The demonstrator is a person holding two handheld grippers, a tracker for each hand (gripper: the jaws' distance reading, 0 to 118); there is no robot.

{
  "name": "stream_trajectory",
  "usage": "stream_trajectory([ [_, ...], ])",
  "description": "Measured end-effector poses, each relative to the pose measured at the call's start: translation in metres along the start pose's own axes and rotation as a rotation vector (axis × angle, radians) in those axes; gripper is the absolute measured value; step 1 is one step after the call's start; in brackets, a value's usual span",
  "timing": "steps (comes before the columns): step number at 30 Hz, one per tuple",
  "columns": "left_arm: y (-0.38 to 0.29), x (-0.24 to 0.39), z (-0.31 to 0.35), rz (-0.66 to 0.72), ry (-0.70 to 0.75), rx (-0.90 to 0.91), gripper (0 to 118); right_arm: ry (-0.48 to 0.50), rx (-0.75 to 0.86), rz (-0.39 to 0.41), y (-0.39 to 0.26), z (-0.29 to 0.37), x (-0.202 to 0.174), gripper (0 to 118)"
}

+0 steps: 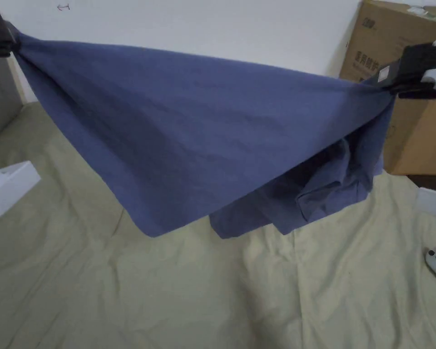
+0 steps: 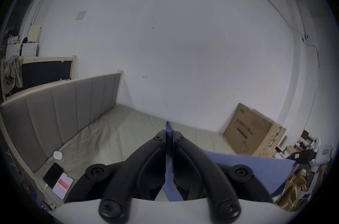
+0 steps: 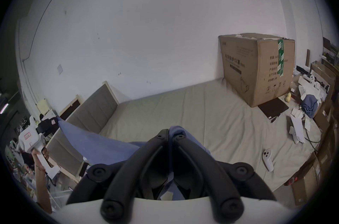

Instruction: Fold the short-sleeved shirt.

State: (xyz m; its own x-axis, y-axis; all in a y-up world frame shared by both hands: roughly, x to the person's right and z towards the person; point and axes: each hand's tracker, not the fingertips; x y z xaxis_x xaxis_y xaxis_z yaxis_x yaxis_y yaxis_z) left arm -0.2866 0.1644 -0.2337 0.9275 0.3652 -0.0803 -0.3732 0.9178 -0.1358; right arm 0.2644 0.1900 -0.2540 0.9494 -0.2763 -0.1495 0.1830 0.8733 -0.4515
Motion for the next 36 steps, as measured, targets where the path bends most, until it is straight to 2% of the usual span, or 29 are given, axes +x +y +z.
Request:
stream_trajectory([
  [3, 0.021, 0.009, -0.007, -0.020, -0.001, 0.000, 4, 0.004, 0.018, -0.005, 0.024, 0.001, -0.008, 3],
  [5, 0.032, 0.019, -0.017, -0.073, 0.020, 0.011, 4, -0.031, 0.040, 0.049, 0.039, -0.004, -0.016, 3],
  [9, 0.055, 0.035, -0.045, -0.084, 0.035, 0.017, 4, -0.102, 0.069, 0.109, 0.065, -0.023, -0.029, 3],
  [15, 0.085, 0.064, -0.097, -0.172, 0.072, 0.046, 4, -0.170, 0.085, 0.100, 0.109, -0.073, -0.029, 3],
  [18, 0.094, 0.073, -0.121, -0.167, 0.064, 0.061, 4, -0.226, 0.108, 0.119, 0.127, -0.100, -0.027, 3],
  [23, 0.091, 0.081, -0.162, -0.160, 0.074, 0.067, 4, -0.254, 0.120, 0.092, 0.143, -0.142, -0.016, 3],
  [30, 0.024, 0.057, -0.190, -0.128, 0.082, -0.042, 4, -0.276, 0.026, 0.130, 0.091, -0.191, 0.012, 3],
  [34, -0.038, 0.026, -0.184, -0.121, 0.093, -0.159, 4, -0.245, -0.089, 0.064, 0.027, -0.206, 0.038, 3],
  [36, -0.074, 0.007, -0.174, -0.112, 0.098, -0.199, 4, -0.246, -0.142, 0.062, -0.013, -0.207, 0.049, 3],
])
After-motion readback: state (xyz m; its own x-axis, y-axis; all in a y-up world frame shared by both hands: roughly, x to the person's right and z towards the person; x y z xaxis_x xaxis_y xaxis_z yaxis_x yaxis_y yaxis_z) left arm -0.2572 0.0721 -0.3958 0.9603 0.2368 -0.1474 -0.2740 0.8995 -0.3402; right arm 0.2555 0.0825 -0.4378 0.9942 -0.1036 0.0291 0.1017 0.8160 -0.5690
